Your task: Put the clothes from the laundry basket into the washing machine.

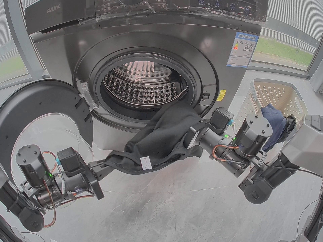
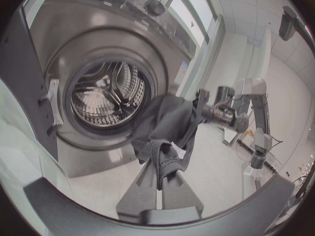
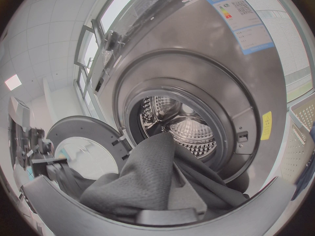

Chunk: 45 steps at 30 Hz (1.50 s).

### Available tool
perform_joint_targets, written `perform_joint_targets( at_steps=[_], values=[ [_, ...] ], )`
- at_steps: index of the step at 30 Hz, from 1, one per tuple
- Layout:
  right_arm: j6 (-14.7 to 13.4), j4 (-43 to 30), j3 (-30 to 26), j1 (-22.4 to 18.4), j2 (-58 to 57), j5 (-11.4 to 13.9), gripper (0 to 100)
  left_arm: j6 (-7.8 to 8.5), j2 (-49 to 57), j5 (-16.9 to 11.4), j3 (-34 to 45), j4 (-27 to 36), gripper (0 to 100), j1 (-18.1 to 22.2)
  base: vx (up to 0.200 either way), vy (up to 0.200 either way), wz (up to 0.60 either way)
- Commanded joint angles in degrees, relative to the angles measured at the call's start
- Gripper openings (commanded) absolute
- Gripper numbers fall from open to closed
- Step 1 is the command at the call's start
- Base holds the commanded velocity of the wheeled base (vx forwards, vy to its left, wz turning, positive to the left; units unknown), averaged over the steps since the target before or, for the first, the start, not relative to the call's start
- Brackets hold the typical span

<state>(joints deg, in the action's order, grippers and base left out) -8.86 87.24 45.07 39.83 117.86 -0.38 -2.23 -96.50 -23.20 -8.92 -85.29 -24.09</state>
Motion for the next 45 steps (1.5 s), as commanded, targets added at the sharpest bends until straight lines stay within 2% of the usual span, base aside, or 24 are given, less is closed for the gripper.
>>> perform_joint_targets(
  at_steps=[1, 3, 7, 16, 17, 22, 24, 26, 27, 28, 29, 30, 34, 36, 40, 43, 45],
  values=[
    [0.07, -0.05, 2.22, 1.75, -0.79, 0.20, 0, 0.74, -7.65, 0.08, 1.89, -1.20, 0, 0.09, 0.000, 0.000, 0.00],
    [0.07, -0.14, 3.10, 2.19, -0.79, 0.20, 0, 0.91, -9.58, 0.00, 2.60, -3.40, 0, 0.09, 0.000, 0.000, 0.00],
    [0.07, -0.22, 3.89, 2.62, -0.79, 0.29, 0, 1.53, -10.37, 0.08, 3.21, -3.40, 0, -0.43, 0.000, 0.000, 0.00],
    [-0.01, -0.05, 3.36, 3.94, -0.44, 0.11, 0, 1.53, -12.22, 0.00, 2.68, -3.40, 0, 0.01, 0.000, 0.000, 0.00],
    [-0.01, 0.04, 3.45, 4.12, -0.26, 0.11, 0, 1.53, -12.31, -0.09, 2.86, -3.40, 100, 0.01, 0.000, 0.000, 0.00],
    [-0.01, 0.13, 3.71, 3.77, 0.35, 0.03, 0, 1.44, -13.27, -0.80, 3.91, -3.40, 100, -0.70, 0.000, 0.000, 0.00],
    [0.07, 0.13, 3.89, 3.24, 0.71, 0.11, 0, 1.97, -13.63, -0.97, 6.99, -3.48, 100, -1.93, 0.000, 0.000, 0.00],
    [0.07, 0.13, 4.06, 2.98, 0.88, 0.20, 0, 3.20, -14.15, -1.85, 8.84, -3.22, 100, -3.16, 0.000, 0.000, 0.00],
    [0.07, -0.05, 4.41, 2.89, 0.79, 0.20, 0, 4.78, -14.59, -3.34, 8.92, -3.22, 100, -4.30, 0.000, 0.000, 0.00],
    [0.07, -0.05, 4.41, 2.89, 0.79, 0.20, 0, 4.78, -14.59, -3.34, 8.92, -3.22, 100, -4.30, 0.000, 0.000, 0.00],
    [0.07, -0.14, 4.77, 3.50, 0.79, 0.11, 0, 5.83, -14.68, -3.87, 8.92, -3.48, 100, -4.92, 0.000, 0.000, 0.00],
    [0.07, -0.22, 4.77, 3.77, 0.79, 0.11, 0, 5.92, -14.51, -3.87, 8.75, -3.57, 100, -5.18, 0.000, 0.000, 0.00],
    [0.16, -0.58, 4.85, 4.47, 0.79, -0.06, 0, 4.34, -14.86, -3.17, 2.16, -3.48, 100, -7.73, 0.000, 0.000, 0.00],
    [0.25, -1.10, 4.94, 4.47, 0.88, -0.15, 0, 3.55, -15.65, -3.08, -1.10, -3.48, 100, -7.82, 0.000, 0.000, 0.00],
    [0.25, -1.19, 4.94, 5.00, 1.15, -0.24, 0, 3.20, -17.49, -2.90, -8.30, -3.48, 100, -7.82, 0.000, 0.000, 0.00],
    [0.25, -1.19, 5.20, 5.61, 1.41, -0.24, 0, 1.79, -19.08, -1.50, -13.22, -3.48, 100, -7.82, 0.000, 0.000, 0.00],
    [0.25, -1.28, 5.47, 5.70, 1.50, -0.24, 0, 1.62, -20.31, -0.88, -15.16, -3.57, 100, -7.90, 0.000, 0.000, 0.00]
  ],
)
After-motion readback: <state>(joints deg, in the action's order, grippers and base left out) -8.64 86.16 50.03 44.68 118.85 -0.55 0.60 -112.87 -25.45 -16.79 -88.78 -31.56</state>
